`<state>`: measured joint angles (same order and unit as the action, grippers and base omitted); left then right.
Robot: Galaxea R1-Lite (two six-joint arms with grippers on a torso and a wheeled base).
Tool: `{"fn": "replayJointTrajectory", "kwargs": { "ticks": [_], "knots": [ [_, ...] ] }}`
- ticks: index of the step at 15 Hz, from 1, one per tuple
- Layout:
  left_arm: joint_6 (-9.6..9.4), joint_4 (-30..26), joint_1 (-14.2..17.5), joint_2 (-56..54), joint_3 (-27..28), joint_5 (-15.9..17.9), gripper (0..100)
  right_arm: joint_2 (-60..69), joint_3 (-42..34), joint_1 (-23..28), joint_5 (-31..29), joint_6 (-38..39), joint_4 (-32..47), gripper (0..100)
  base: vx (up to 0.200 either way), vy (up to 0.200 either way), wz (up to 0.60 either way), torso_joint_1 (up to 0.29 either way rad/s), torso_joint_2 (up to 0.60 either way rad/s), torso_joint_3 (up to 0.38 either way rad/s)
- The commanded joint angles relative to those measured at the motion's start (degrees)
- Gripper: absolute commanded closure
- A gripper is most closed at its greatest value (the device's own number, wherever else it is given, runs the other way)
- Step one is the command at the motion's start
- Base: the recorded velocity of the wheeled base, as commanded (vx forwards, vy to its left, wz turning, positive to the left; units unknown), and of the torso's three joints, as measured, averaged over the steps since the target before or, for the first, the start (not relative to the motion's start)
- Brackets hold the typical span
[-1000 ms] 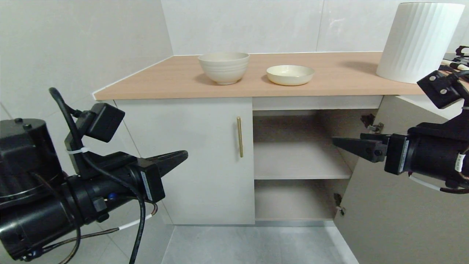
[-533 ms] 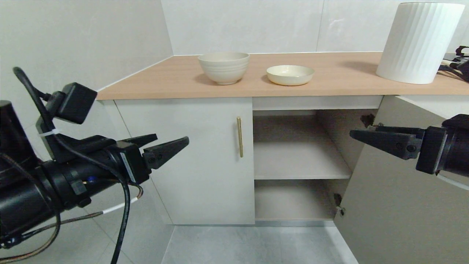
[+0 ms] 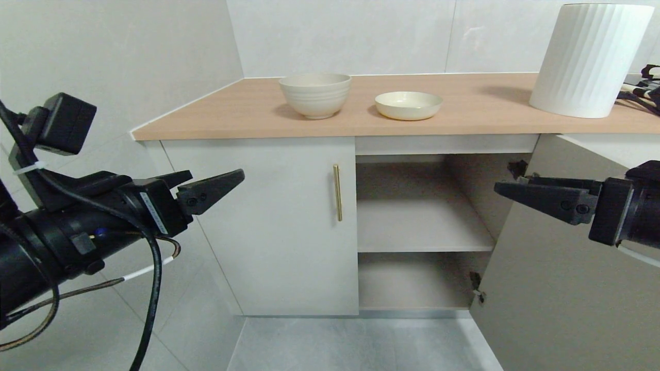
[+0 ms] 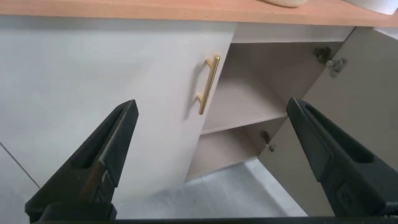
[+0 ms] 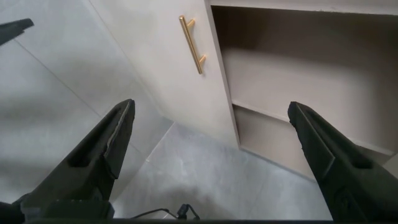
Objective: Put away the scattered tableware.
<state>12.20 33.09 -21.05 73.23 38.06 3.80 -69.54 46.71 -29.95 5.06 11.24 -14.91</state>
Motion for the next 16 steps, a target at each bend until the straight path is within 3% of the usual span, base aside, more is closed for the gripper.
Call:
{"fn": "replayJointTrajectory", "kwargs": {
  "ticks": [1, 5, 12, 16],
  "knots": [
    [0.01, -0.13, 0.22, -0.19, 0.52, -0.02, 0, 0.10, -0.04, -0.02, 0.04, 0.01, -0.03, 0, 0.200, 0.000, 0.00, 0.007, 0.00, 0.002],
    [0.28, -5.66, 0.66, -2.48, 2.46, 0.33, 0, 0.28, -0.13, -0.02, 0.04, -0.17, -0.03, 0, 0.200, 0.000, 0.00, -0.005, 0.00, -0.001],
    [0.28, -5.84, 0.66, -2.39, 2.37, 0.33, 0, 0.37, -0.13, -0.11, 0.04, -0.17, -0.03, 0, 0.200, 0.000, 0.00, 0.004, 0.00, 0.002],
    [0.28, -5.93, 0.66, -5.03, 2.72, 0.06, 0, 2.30, -2.94, -0.02, 0.48, -3.77, -0.82, 0, 0.000, 0.000, 0.00, 0.000, 0.00, 0.000]
  ]
}}
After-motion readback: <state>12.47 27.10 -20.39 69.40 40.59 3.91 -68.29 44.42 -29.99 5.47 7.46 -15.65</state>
